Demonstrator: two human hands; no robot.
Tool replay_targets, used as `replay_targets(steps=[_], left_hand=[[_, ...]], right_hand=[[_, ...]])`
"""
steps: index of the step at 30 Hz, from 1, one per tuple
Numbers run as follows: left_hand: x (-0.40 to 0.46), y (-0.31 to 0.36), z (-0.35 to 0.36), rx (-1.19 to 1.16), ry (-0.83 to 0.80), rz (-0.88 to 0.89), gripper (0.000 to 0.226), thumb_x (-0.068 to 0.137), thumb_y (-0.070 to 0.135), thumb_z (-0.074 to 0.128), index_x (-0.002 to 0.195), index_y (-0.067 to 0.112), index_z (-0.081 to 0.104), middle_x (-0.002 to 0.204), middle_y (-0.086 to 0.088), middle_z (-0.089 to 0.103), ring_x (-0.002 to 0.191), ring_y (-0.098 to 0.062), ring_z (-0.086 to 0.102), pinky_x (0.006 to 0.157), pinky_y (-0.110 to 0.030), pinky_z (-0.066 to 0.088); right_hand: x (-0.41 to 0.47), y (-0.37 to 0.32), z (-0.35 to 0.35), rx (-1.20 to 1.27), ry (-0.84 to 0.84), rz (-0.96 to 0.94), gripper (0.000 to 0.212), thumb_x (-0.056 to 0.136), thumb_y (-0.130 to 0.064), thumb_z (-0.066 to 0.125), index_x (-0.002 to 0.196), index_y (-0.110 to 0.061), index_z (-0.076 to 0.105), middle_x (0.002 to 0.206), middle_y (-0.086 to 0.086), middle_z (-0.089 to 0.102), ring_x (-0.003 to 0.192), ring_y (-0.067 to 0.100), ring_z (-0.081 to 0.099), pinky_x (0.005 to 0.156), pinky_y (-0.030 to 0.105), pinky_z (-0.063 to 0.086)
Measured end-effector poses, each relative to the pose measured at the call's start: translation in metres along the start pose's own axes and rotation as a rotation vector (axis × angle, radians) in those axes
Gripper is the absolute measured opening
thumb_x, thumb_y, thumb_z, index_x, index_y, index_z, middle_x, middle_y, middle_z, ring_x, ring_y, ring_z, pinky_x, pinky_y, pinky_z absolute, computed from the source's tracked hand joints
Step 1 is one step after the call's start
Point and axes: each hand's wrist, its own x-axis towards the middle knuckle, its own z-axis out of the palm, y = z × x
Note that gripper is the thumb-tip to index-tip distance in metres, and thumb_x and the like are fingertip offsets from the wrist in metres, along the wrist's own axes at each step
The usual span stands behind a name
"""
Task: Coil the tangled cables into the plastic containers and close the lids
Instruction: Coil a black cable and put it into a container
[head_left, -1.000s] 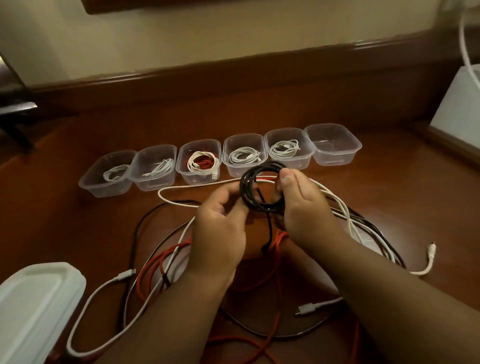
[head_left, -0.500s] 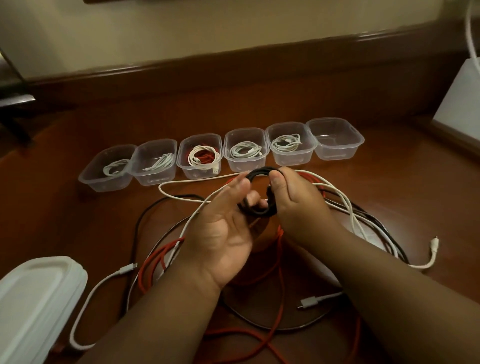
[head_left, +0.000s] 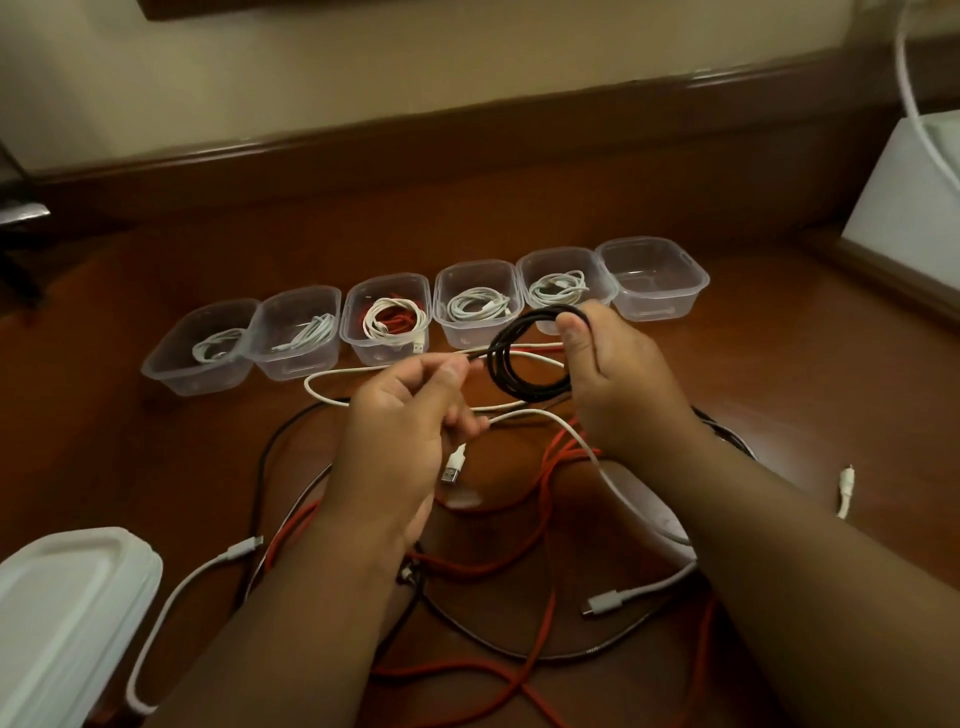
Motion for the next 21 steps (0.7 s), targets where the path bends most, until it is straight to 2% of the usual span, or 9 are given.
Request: replay_targets(steps=[3,5,7,9,11,13,16,19,21], left_hand=[[0.002,0.001,-0.003,-0.016,-0.005,-0.014,0.024,0.101,0.010,0.049,0.086,0.013,0.067,0.057,0.010,0.059,0.046,-0.003,0.040,0.060,-0.026,0.044],[0.004,0.000,-0.007,0.072,0.000,0.037,0.030,0.100,0.011,0.052,0.081,0.023,0.071,0.058,0.009,0.056,0.055,-0.004,0.048,0.067,-0.029,0.045],[0.005,-0.002,-0.010,0.199,-0.017,0.106,0.027,0.096,0.016,0.060,0.080,0.032,0.075,0.074,0.007,0.068,0.074,-0.009,0.062,0.078,-0.031,0.051],[0.005,-0.005,-0.008,0.286,-0.037,0.165,0.019,0.091,0.018,0.068,0.083,0.033,0.076,0.095,0.003,0.072,0.090,-0.016,0.068,0.085,-0.032,0.053],[0.002,-0.008,-0.003,0.274,-0.024,0.136,0.017,0.088,0.016,0.071,0.082,0.031,0.077,0.095,0.000,0.074,0.090,-0.019,0.070,0.083,-0.030,0.055],[-0.001,-0.010,0.003,0.140,-0.014,0.008,0.020,0.087,0.011,0.070,0.078,0.026,0.079,0.085,-0.002,0.076,0.081,-0.016,0.071,0.078,-0.029,0.055],[-0.002,-0.009,0.011,-0.144,0.013,-0.167,0.020,0.090,0.003,0.062,0.082,0.015,0.076,0.077,-0.003,0.075,0.071,-0.011,0.070,0.066,-0.021,0.056],[-0.002,-0.011,0.013,-0.370,0.055,-0.253,0.022,0.095,0.002,0.051,0.091,0.004,0.073,0.084,-0.008,0.075,0.075,-0.013,0.071,0.065,-0.021,0.058],[-0.004,-0.011,0.013,-0.481,0.060,-0.280,0.027,0.097,0.013,0.048,0.105,0.000,0.071,0.099,-0.016,0.075,0.089,-0.019,0.072,0.071,-0.024,0.059]], right_hand=[[0.003,-0.003,-0.004,0.234,-0.074,0.123,0.032,0.107,-0.030,0.035,0.084,-0.019,0.055,0.070,-0.002,0.053,0.060,0.013,0.045,0.061,0.035,0.038],[0.003,-0.008,-0.007,0.608,-0.112,0.285,0.035,0.107,-0.030,0.033,0.079,-0.018,0.050,0.066,-0.002,0.048,0.053,0.012,0.040,0.055,0.033,0.033],[0.002,-0.014,-0.010,0.944,-0.136,0.400,0.034,0.107,-0.030,0.032,0.081,-0.015,0.047,0.062,-0.002,0.045,0.046,0.010,0.033,0.049,0.029,0.027],[0.000,-0.018,-0.011,1.104,-0.143,0.433,0.034,0.107,-0.032,0.032,0.081,-0.015,0.046,0.059,-0.004,0.044,0.042,0.008,0.029,0.045,0.025,0.025],[-0.001,-0.021,-0.008,1.209,-0.159,0.430,0.034,0.107,-0.033,0.031,0.082,-0.015,0.045,0.056,-0.006,0.043,0.041,0.008,0.026,0.043,0.023,0.024],[-0.005,-0.023,-0.003,1.226,-0.173,0.415,0.032,0.107,-0.031,0.030,0.082,-0.014,0.043,0.053,-0.006,0.041,0.041,0.008,0.027,0.042,0.022,0.024],[-0.010,-0.020,0.008,1.011,-0.149,0.371,0.033,0.107,-0.028,0.033,0.081,-0.014,0.047,0.058,-0.001,0.043,0.046,0.010,0.038,0.047,0.025,0.032],[-0.013,-0.019,0.018,0.732,-0.116,0.301,0.031,0.105,-0.031,0.041,0.079,-0.023,0.055,0.065,-0.005,0.061,0.056,0.008,0.056,0.054,0.025,0.043],[-0.015,-0.018,0.021,0.580,-0.080,0.238,0.027,0.105,-0.028,0.043,0.083,-0.027,0.059,0.072,-0.009,0.069,0.069,0.003,0.065,0.063,0.017,0.047]])
